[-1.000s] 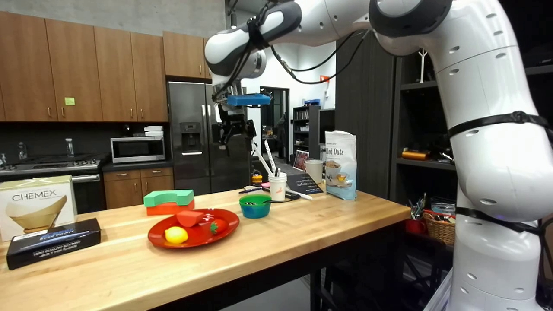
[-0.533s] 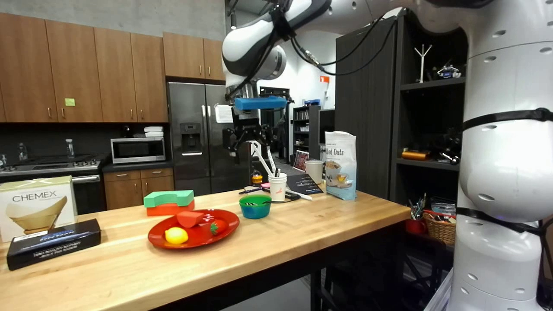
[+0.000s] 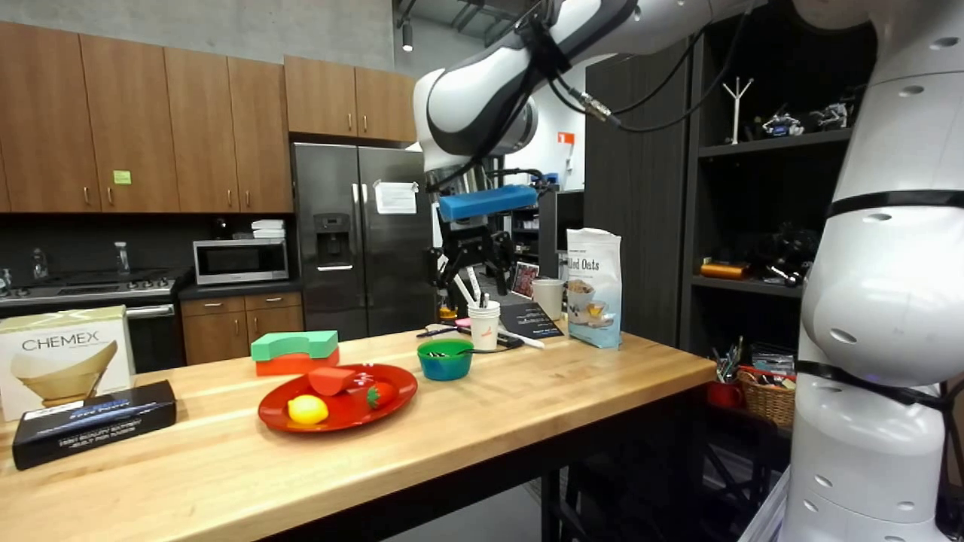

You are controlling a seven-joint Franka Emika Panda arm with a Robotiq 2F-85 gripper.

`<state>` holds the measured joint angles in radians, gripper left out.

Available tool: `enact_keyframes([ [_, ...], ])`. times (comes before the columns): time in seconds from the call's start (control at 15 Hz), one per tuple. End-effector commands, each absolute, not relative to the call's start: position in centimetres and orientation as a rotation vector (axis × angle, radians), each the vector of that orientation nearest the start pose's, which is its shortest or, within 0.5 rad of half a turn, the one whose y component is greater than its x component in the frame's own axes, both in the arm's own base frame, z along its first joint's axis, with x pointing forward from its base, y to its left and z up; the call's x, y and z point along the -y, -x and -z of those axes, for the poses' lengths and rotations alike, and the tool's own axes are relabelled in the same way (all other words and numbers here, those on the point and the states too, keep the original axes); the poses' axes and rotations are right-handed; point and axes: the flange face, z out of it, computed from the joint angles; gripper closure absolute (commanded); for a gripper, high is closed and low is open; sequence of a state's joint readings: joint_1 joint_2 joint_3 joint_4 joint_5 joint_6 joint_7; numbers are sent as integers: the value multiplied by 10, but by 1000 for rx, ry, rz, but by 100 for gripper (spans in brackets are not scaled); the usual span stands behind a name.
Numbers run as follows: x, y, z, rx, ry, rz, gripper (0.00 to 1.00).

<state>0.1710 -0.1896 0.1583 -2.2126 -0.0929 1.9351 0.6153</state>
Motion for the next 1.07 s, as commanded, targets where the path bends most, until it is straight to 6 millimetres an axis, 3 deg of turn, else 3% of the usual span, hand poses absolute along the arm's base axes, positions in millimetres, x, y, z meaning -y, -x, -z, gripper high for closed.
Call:
enact_keyframes([
  [0.0,-125,-440,-456,-517,3309,75,0],
  [0.33,-104,-451,-452,-482,3368,201,0],
  [0.67,-106,-456,-451,-485,3361,177,0],
  [1.0,-120,-457,-456,0,3295,54,0],
])
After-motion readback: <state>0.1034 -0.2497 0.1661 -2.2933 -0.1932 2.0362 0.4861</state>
